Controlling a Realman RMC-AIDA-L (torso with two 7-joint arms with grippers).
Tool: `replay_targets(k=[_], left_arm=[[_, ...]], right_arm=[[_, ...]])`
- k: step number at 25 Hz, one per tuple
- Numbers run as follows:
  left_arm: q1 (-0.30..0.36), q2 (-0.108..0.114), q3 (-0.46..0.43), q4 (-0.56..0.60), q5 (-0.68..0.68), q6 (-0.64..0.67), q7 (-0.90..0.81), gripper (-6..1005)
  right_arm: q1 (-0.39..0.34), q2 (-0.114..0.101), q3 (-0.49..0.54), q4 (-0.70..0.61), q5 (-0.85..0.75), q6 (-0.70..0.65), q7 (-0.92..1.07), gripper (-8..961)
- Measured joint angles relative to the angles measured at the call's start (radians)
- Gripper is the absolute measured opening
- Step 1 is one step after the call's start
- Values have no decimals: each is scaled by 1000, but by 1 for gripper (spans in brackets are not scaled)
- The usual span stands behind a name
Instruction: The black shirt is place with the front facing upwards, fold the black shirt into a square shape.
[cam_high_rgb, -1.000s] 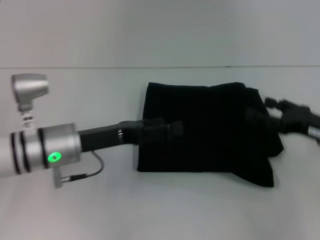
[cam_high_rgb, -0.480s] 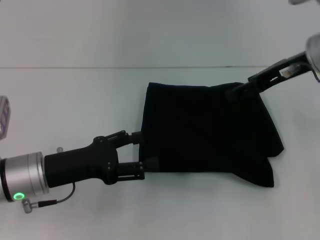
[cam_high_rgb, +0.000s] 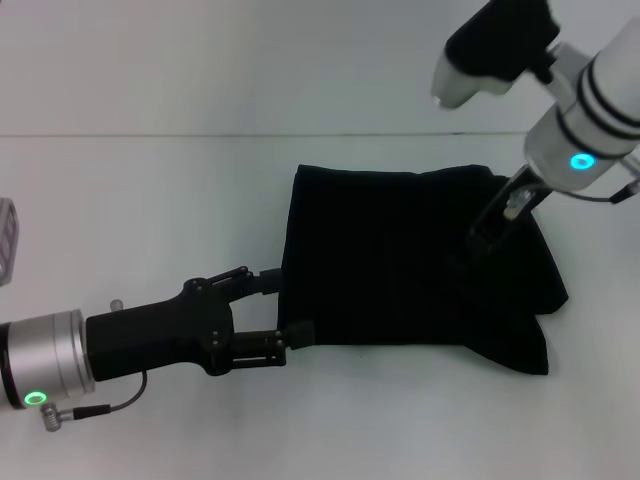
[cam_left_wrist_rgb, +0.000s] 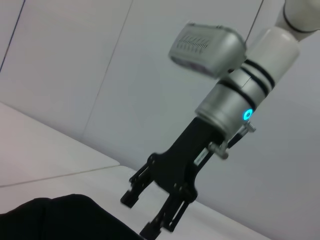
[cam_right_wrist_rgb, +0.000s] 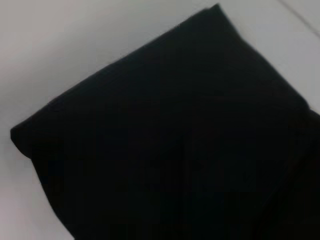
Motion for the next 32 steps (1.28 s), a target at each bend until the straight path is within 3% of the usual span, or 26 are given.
replay_targets(k=[7,22,32], left_arm=[[2,-3,2,-3,0,-1,0,948],[16,-6,3,-6,0,-18,2,947],[22,-7,3,-9,2,-22,2,947]], right_arm=[[43,-3,-83,171,8,149,8,895],[54,4,-280,228,73,279,44,896],[52,4,-337,267,68,320,69,895]])
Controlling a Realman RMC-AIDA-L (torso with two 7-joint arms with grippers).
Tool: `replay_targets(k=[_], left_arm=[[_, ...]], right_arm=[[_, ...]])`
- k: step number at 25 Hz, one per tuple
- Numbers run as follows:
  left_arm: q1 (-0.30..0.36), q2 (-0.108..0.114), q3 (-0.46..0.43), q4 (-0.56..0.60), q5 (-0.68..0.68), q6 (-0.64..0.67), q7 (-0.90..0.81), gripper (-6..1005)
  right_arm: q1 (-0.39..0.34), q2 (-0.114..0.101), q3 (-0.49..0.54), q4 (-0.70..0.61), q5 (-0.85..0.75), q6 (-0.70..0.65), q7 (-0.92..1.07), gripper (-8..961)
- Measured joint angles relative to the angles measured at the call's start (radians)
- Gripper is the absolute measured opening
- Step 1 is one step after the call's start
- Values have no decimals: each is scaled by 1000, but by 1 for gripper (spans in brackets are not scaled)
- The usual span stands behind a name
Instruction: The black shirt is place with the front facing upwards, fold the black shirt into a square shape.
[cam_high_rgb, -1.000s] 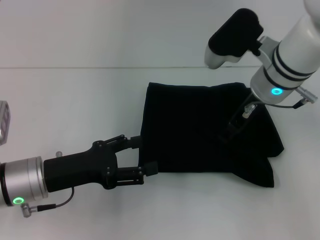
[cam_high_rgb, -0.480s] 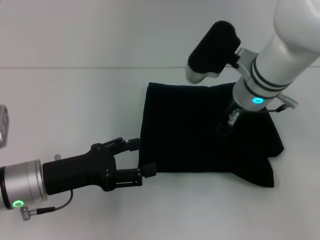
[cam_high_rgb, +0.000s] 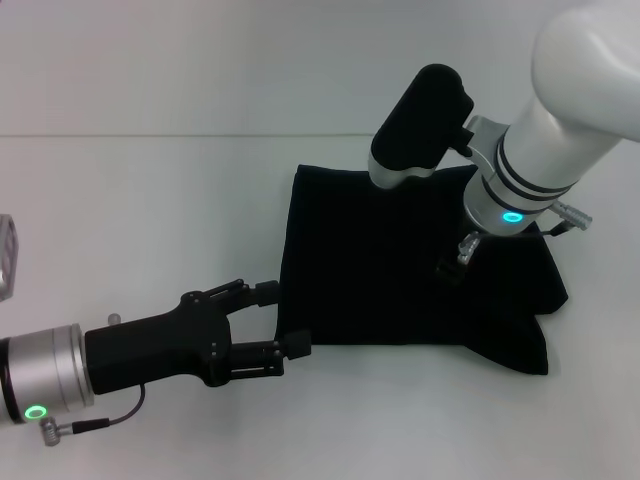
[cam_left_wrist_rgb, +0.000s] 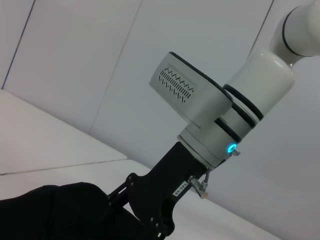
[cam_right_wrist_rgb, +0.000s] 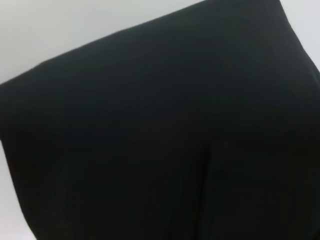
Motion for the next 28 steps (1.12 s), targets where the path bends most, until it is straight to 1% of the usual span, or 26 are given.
replay_targets(k=[7,14,28], left_arm=[[1,-1,0,0,0,-1,0,947],[0,-2,0,0,0,-2,0,948],[1,-2,0,0,0,-4,-1,947]], right_arm=[[-5,-2,-15,1,-5,2,8,895],[-9,-4,-16,1,-68,21,51,896],[-7,2,-16,-10,-46,11,38,876]])
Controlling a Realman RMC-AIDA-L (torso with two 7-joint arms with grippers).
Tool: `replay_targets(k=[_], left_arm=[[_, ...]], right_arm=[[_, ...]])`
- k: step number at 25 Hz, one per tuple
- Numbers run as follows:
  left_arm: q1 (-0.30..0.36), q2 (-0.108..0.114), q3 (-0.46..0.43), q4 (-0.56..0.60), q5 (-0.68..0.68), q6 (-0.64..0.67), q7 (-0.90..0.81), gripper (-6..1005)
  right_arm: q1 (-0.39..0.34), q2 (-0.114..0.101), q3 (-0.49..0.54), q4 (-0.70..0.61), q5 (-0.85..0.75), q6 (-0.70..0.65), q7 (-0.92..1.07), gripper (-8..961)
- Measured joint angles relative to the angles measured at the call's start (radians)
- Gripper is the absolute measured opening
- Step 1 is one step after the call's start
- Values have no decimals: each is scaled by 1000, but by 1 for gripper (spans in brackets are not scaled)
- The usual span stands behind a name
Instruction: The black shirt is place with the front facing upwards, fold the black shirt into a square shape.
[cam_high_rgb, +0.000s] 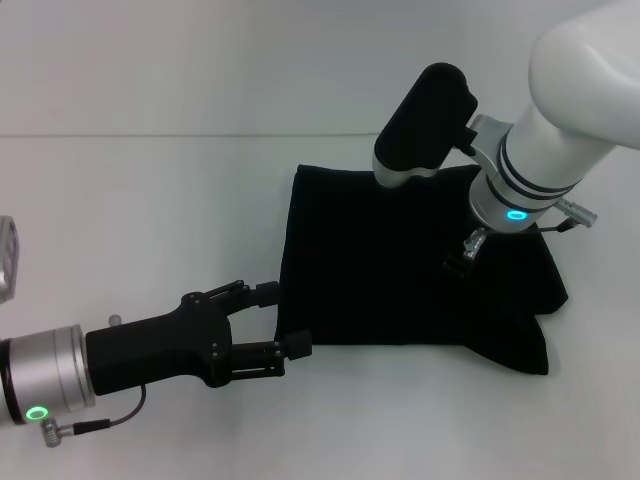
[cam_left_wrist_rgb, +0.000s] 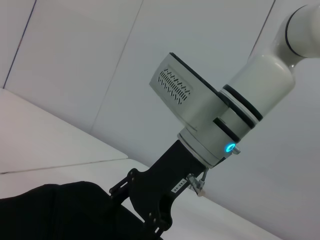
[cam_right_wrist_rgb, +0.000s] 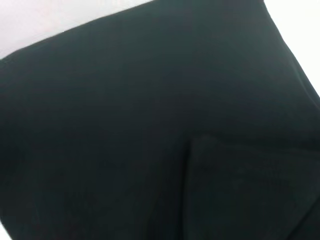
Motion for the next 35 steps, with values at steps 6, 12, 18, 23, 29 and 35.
replay_targets(k=[6,12,18,23,29,35], left_arm=[[0,0,0,0,0,0,-2,948],[-3,0,0,0,0,0,-3,947],[-5,0,0,0,0,0,-5,947],[-5,0,1,0,0,0,-6,948],[-1,0,2,-1,0,0,-6,947],[1,0,2,-2,1,0,-5,948]], right_arm=[[0,0,-2,0,-1,0,-6,866],[-2,-3,-3,3,-7,10,3,856],[-4,-7,-1,5,-32,21,28,690],[-16,-12,12,0,-51,39,72,695],[-38,-21,100,-8,-86,44,129,693],[-112,-27,242,-73,-88,45,146,691]])
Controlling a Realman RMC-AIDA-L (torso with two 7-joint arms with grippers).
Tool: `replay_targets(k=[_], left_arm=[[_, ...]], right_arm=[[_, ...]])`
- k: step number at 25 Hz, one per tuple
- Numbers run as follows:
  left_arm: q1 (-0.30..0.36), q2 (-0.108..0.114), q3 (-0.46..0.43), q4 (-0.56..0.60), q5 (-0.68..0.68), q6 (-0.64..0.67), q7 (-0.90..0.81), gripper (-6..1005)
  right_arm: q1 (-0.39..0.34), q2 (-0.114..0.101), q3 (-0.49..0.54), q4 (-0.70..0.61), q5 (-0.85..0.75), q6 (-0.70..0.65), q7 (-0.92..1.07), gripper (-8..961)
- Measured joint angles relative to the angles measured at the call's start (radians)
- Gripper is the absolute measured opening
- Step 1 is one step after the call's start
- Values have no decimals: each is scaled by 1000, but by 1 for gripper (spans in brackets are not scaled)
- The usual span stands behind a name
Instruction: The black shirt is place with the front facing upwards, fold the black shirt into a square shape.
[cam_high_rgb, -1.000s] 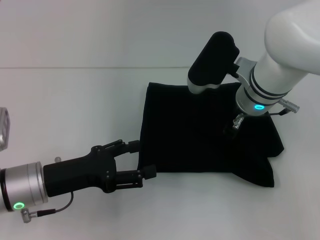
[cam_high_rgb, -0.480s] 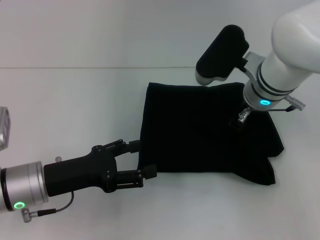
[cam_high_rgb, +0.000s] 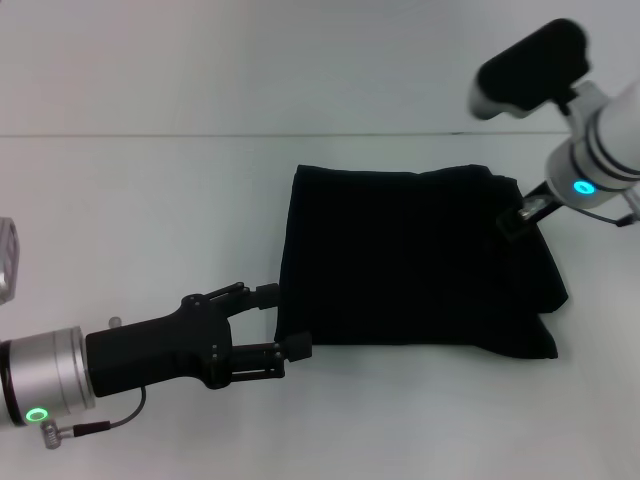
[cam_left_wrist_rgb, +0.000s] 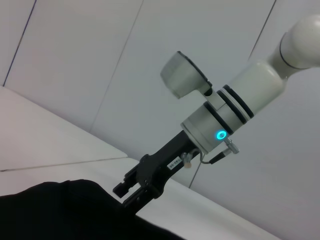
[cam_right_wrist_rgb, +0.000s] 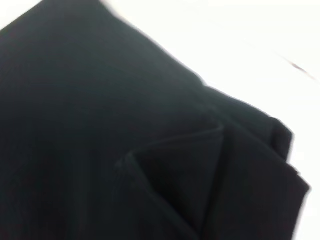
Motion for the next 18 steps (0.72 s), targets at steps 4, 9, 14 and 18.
replay_targets(k=[4,9,14,18], left_arm=[[0,0,0,0,1,0,0,948],[2,0,0,0,2,0,0,948],[2,0,0,-2,2,0,0,947],[2,0,0,-3,2,0,-1,947]], right_arm=[[-51,-1,91,-49,0,3,1,690],[-91,-9,212,-60,3,14,-1,689],[-120,-11,342,-59,36,29,-15,688],[-159,-22,425,-49,181,31,-87,688]])
